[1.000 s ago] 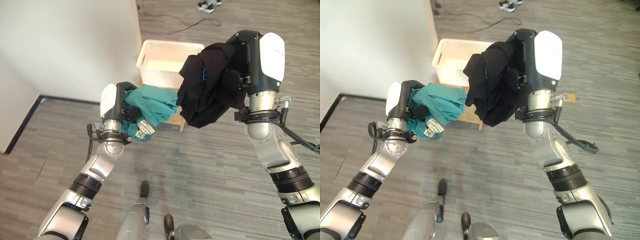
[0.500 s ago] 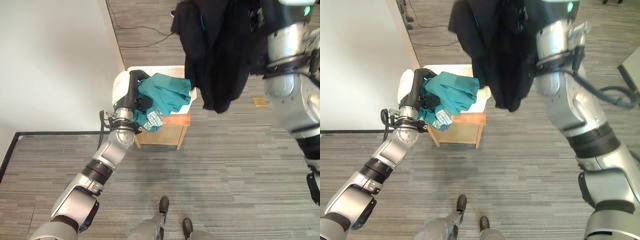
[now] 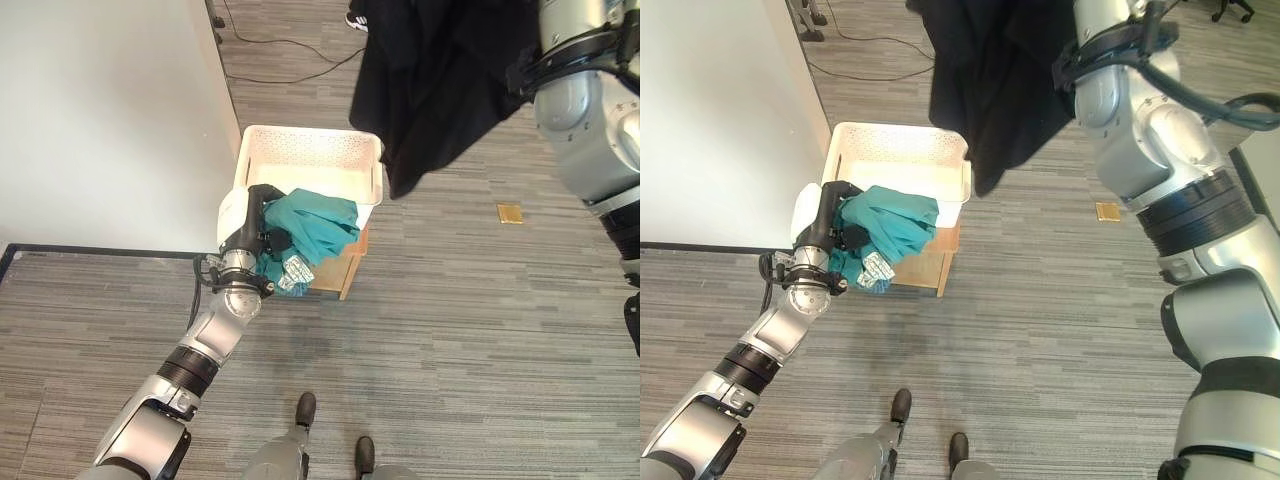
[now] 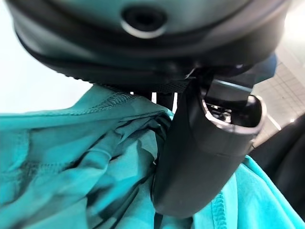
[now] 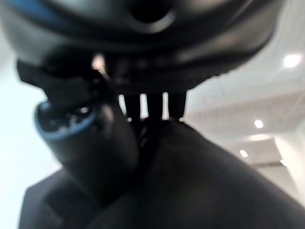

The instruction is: Pick up bed clothes into laundry basket.

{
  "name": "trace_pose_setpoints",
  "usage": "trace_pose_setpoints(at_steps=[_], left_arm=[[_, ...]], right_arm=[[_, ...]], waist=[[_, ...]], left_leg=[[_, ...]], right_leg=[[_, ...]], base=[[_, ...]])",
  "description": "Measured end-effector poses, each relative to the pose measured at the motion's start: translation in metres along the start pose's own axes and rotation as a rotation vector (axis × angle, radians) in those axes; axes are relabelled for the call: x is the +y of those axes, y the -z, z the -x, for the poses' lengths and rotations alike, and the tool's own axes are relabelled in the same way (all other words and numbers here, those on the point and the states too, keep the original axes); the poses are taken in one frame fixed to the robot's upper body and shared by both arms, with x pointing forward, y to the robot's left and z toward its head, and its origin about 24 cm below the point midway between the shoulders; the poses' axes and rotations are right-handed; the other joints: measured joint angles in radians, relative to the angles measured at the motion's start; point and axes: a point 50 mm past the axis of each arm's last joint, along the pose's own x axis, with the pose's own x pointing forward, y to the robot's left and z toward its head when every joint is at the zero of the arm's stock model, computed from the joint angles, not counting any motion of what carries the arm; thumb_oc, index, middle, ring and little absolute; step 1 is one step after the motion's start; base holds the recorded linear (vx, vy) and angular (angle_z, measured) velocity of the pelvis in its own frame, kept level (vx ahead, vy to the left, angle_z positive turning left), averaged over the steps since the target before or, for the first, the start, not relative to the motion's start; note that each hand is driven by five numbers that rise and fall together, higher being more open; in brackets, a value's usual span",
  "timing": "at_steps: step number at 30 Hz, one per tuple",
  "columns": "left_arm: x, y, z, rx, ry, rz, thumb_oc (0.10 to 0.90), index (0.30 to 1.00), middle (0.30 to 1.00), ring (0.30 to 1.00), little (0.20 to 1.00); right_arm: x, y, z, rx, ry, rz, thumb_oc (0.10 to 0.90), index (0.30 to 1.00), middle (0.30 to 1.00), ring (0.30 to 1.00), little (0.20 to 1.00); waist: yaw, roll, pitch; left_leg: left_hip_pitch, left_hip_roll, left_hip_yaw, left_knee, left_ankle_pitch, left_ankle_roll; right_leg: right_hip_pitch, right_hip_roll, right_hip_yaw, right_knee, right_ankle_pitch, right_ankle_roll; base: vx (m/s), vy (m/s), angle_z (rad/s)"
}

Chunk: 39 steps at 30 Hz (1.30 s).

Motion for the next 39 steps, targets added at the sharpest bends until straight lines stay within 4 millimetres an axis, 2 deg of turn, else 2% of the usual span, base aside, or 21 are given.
trace_pose_setpoints(at_steps=[4,8,11,12,15,17,19,23,24,25,26,27,28,29,30,32,34,35,36,37,39], left_arm=[[-0.006,0.004,0.006,0.009,0.020,0.038,0.400,0.300,0.300,0.300,0.300],[-0.012,0.023,0.018,0.083,0.048,0.045,0.400,0.300,0.300,0.300,0.300],[-0.017,0.017,0.015,0.069,0.065,0.057,0.400,0.300,0.300,0.300,0.300],[-0.014,0.018,0.015,0.073,0.043,0.081,0.400,0.300,0.300,0.300,0.300],[-0.014,0.045,0.029,0.161,0.083,0.038,0.400,0.300,0.300,0.300,0.300],[-0.020,0.061,0.044,0.219,0.119,0.026,0.400,0.300,0.300,0.300,0.300],[-0.021,0.054,0.041,0.193,0.120,0.032,0.400,0.300,0.300,0.300,0.300],[-0.023,0.024,0.018,0.107,0.112,0.069,0.400,0.300,0.300,0.300,0.300],[-0.024,0.019,0.016,0.096,0.110,0.079,0.400,0.300,0.300,0.300,0.300],[-0.024,0.017,0.014,0.090,0.108,0.083,0.400,0.300,0.300,0.300,0.300],[-0.022,0.018,0.014,0.082,0.108,0.076,0.400,0.300,0.300,0.300,0.300],[-0.021,0.017,0.014,0.071,0.111,0.073,0.400,0.300,0.300,0.300,0.300],[-0.024,0.015,0.016,0.065,0.121,0.076,0.400,0.300,0.300,0.300,0.300],[-0.022,0.023,0.021,0.080,0.114,0.066,0.400,0.300,0.300,0.300,0.300],[-0.024,0.029,0.026,0.108,0.118,0.067,0.400,0.300,0.300,0.300,0.300],[-0.020,0.046,0.030,0.169,0.117,0.027,0.400,0.300,0.300,0.300,0.300],[-0.006,0.061,0.034,0.209,0.085,-0.001,0.400,0.300,0.300,0.300,0.300],[-0.006,0.062,0.034,0.208,0.092,-0.006,0.400,0.300,0.300,0.300,0.300],[-0.006,0.060,0.033,0.199,0.093,-0.006,0.400,0.300,0.300,0.300,0.300],[-0.009,0.058,0.034,0.194,0.101,-0.004,0.400,0.300,0.300,0.300,0.300],[-0.015,0.055,0.035,0.187,0.121,0.004,0.400,0.300,0.300,0.300,0.300]], right_arm=[[0.036,0.024,0.003,0.178,-0.143,0.043,0.400,0.300,0.300,0.300,0.300],[0.039,0.027,0.006,0.184,-0.178,0.053,0.400,0.300,0.300,0.300,0.300],[0.016,0.045,0.002,0.186,-0.145,0.136,0.400,0.300,0.300,0.300,0.300],[-0.007,0.057,0.004,0.181,-0.088,0.161,0.400,0.300,0.300,0.300,0.300],[-0.017,0.046,0.010,0.127,-0.026,0.081,0.400,0.300,0.300,0.300,0.300],[-0.026,0.033,0.011,0.062,0.032,0.065,0.400,0.300,0.300,0.300,0.300],[-0.046,0.043,0.012,0.066,0.097,0.112,0.400,0.300,0.300,0.300,0.300],[-0.077,0.072,0.017,0.148,0.163,0.205,0.400,0.300,0.300,0.300,0.300],[-0.079,0.075,0.018,0.157,0.165,0.218,0.400,0.300,0.300,0.300,0.300],[-0.077,0.075,0.019,0.156,0.161,0.218,0.400,0.300,0.300,0.300,0.300],[-0.075,0.075,0.019,0.155,0.157,0.211,0.400,0.300,0.300,0.300,0.300],[-0.074,0.078,0.021,0.162,0.151,0.216,0.400,0.300,0.300,0.300,0.300],[-0.075,0.082,0.025,0.170,0.146,0.230,0.400,0.300,0.300,0.300,0.300],[-0.068,0.083,0.030,0.177,0.159,0.209,0.400,0.300,0.300,0.300,0.300],[-0.067,0.078,0.029,0.154,0.162,0.195,0.400,0.300,0.300,0.300,0.300],[-0.073,0.083,0.029,0.203,0.204,0.187,0.400,0.300,0.300,0.300,0.300],[-0.059,0.073,0.025,0.197,0.191,0.131,0.400,0.300,0.300,0.300,0.300],[-0.057,0.074,0.027,0.216,0.193,0.115,0.400,0.300,0.300,0.300,0.300],[-0.059,0.075,0.028,0.235,0.224,0.094,0.400,0.300,0.300,0.300,0.300],[-0.056,0.074,0.029,0.231,0.190,0.094,0.400,0.300,0.300,0.300,0.300],[-0.047,0.068,0.037,0.207,0.167,0.076,0.400,0.300,0.300,0.300,0.300]], waist=[[0.035,-0.026,-0.016],[0.059,-0.029,-0.014],[0.052,-0.039,0.007],[0.101,-0.056,0.032],[0.070,-0.042,0.031],[0.028,-0.001,0.023],[-0.003,0.016,0.026],[-0.056,0.042,0.040],[-0.070,0.050,0.042],[-0.070,0.046,0.044],[-0.065,-0.005,0.048],[-0.082,-0.046,0.039],[-0.092,-0.048,0.017],[-0.055,-0.099,0.002],[-0.057,-0.080,-0.012],[-0.063,-0.043,-0.030],[-0.042,-0.088,-0.011],[-0.053,-0.101,-0.008],[-0.063,-0.100,-0.007],[-0.094,-0.071,-0.006],[-0.110,-0.064,-0.002]], left_leg=[[-0.074,0.004,0.000,0.000,0.015,-0.020],[-0.132,-0.013,-0.001,0.046,0.027,-0.030],[-0.282,-0.050,0.067,0.250,-0.038,-0.173],[-0.415,-0.001,0.219,0.332,-0.144,-0.065],[-0.343,0.063,0.223,0.382,-0.206,0.049],[-0.167,0.058,0.252,0.244,-0.093,0.045],[-0.070,0.015,0.218,0.147,-0.086,0.081],[0.020,-0.009,0.089,0.090,-0.088,0.052],[0.044,-0.008,0.061,0.077,-0.097,0.018],[0.076,-0.010,0.066,0.092,-0.140,-0.094],[0.054,-0.064,0.082,0.202,-0.157,-0.073],[0.034,-0.085,0.079,0.274,-0.235,0.061],[0.057,-0.057,0.060,0.241,-0.265,0.083],[0.117,-0.113,0.093,0.187,-0.252,0.065],[0.131,-0.099,0.095,0.175,-0.260,0.086],[0.173,-0.077,0.112,0.145,-0.274,0.056],[0.053,-0.097,0.153,0.384,-0.326,-0.011],[0.007,-0.086,0.129,0.402,-0.359,0.022],[-0.056,-0.014,0.090,0.315,-0.341,-0.002],[-0.056,0.101,0.076,0.091,-0.102,-0.097],[0.002,0.103,0.072,0.056,-0.031,-0.083]], right_leg=[[-0.074,0.004,-0.009,0.000,0.001,-0.002],[-0.098,0.005,-0.015,0.001,0.010,-0.018],[-0.087,-0.045,-0.056,0.000,-0.019,-0.088],[-0.086,-0.049,-0.058,0.001,-0.032,-0.086],[-0.001,-0.069,-0.107,0.091,-0.118,-0.065],[-0.078,-0.134,-0.120,0.410,-0.157,-0.042],[-0.205,-0.154,-0.100,0.630,-0.169,-0.030],[-0.335,-0.011,-0.065,0.505,-0.181,-0.030],[-0.347,0.037,-0.066,0.427,-0.168,-0.045],[-0.351,0.096,-0.061,0.280,-0.097,-0.106],[-0.352,0.079,-0.050,0.162,0.028,-0.170],[-0.356,0.016,-0.029,0.141,0.138,-0.182],[-0.370,0.002,-0.018,0.142,0.175,-0.133],[-0.377,-0.051,0.016,0.131,0.190,-0.063],[-0.376,-0.045,0.010,0.110,0.199,-0.070],[-0.341,0.014,-0.012,0.063,0.262,-0.141],[-0.299,-0.022,0.046,0.015,0.290,-0.178],[-0.281,-0.036,0.057,0.001,0.292,-0.181],[-0.268,-0.033,0.064,0.001,0.286,-0.174],[-0.211,-0.011,0.062,0.001,0.234,-0.103],[-0.158,-0.021,0.057,-0.001,0.200,-0.053]], base=[[-0.01,0.028,0.01],[0.03,0.102,0.25],[0.31,0.203,0.80],[0.37,0.281,0.28],[0.25,0.315,0.39],[0.14,0.222,0.12],[0.18,0.143,0.37],[0.20,-0.024,0.86],[0.13,-0.052,0.87],[0.12,-0.042,0.81],[0.16,-0.095,0.97],[0.10,-0.067,1.04],[0.04,-0.072,0.66],[0.00,-0.023,0.19],[0.06,-0.012,0.11],[0.10,0.015,-0.08],[0.09,0.006,-0.60],[0.07,-0.002,-0.25],[0.10,-0.017,-0.09],[0.06,-0.030,-0.37],[0.04,-0.019,-0.20]])
